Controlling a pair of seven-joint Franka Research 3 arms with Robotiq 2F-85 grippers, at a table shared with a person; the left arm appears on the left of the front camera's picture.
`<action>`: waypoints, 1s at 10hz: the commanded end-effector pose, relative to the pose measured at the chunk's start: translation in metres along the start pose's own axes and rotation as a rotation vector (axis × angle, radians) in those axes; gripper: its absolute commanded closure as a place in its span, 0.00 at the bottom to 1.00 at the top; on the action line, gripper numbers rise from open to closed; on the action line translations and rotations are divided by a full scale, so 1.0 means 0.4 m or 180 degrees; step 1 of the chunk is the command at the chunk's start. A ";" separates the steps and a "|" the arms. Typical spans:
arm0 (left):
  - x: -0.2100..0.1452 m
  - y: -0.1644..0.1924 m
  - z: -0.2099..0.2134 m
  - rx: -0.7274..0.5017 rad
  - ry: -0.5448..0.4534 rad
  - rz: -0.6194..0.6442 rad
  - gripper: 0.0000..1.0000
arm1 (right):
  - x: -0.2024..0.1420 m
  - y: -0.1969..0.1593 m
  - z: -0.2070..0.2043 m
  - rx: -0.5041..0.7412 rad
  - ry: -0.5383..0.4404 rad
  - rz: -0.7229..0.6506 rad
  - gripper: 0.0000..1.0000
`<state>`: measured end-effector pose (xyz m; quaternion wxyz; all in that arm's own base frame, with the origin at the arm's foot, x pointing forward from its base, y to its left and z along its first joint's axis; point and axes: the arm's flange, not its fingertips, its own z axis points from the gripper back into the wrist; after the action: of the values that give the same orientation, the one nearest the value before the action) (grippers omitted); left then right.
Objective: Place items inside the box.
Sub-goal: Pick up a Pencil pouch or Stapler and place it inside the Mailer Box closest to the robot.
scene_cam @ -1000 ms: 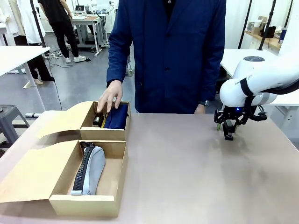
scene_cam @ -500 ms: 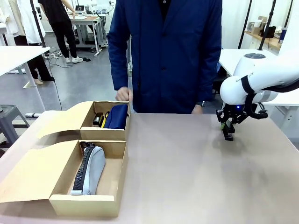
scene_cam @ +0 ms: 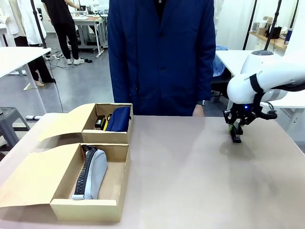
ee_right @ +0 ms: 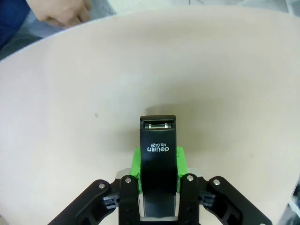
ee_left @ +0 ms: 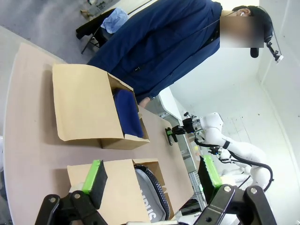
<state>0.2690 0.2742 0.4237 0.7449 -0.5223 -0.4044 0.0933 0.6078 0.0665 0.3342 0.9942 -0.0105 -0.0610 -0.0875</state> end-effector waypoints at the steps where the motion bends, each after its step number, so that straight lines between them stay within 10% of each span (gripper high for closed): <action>1: 0.003 -0.001 0.000 -0.0065 -0.0070 -0.0058 0.00 | -0.118 -0.028 0.184 0.0047 0.0457 -0.0327 1.00; 5: 0.003 -0.001 0.000 -0.0065 -0.0070 -0.0058 0.00 | -0.455 -0.038 0.382 0.0101 0.0220 -0.0036 1.00; 10: 0.003 -0.001 0.000 -0.0065 -0.0070 -0.0058 0.00 | -0.460 -0.035 0.411 0.0015 0.0334 -0.0069 0.87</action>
<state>0.2688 0.2744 0.4238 0.7449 -0.5221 -0.4047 0.0935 0.3981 0.0907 0.4699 0.9947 0.0038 -0.0066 -0.1025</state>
